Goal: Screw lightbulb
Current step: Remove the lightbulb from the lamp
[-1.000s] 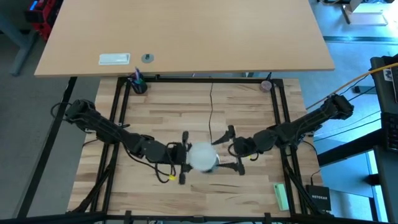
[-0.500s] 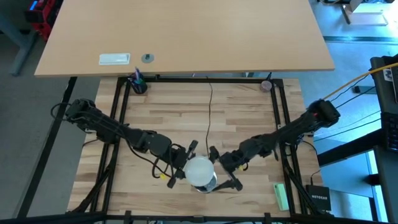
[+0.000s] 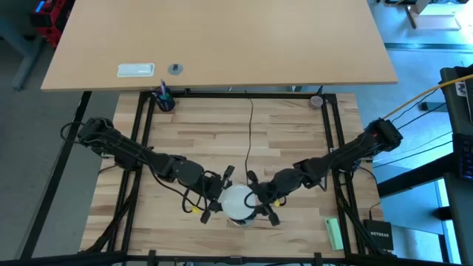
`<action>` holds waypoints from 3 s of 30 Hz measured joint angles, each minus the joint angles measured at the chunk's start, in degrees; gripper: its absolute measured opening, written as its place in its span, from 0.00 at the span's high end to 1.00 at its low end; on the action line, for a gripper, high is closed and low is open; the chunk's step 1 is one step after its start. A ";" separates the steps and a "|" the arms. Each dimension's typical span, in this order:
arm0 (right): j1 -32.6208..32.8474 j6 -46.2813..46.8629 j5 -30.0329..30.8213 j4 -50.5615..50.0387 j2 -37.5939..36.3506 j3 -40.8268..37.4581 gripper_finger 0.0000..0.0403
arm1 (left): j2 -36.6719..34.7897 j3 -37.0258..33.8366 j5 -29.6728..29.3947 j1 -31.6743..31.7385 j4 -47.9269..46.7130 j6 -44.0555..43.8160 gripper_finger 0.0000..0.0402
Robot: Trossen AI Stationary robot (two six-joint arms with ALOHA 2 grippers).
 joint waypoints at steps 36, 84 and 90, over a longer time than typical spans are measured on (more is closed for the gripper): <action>3.76 -0.44 23.81 -24.02 -11.69 2.31 0.05 | 1.42 0.07 -35.97 -3.88 3.10 -0.09 0.67; 3.40 -4.30 53.66 -21.61 -2.71 6.76 0.59 | 3.96 0.33 -52.06 -4.17 7.18 -2.52 0.67; 3.01 -4.51 51.67 -21.35 -2.67 6.76 0.58 | 4.13 0.27 -54.21 -4.57 8.10 -1.30 0.67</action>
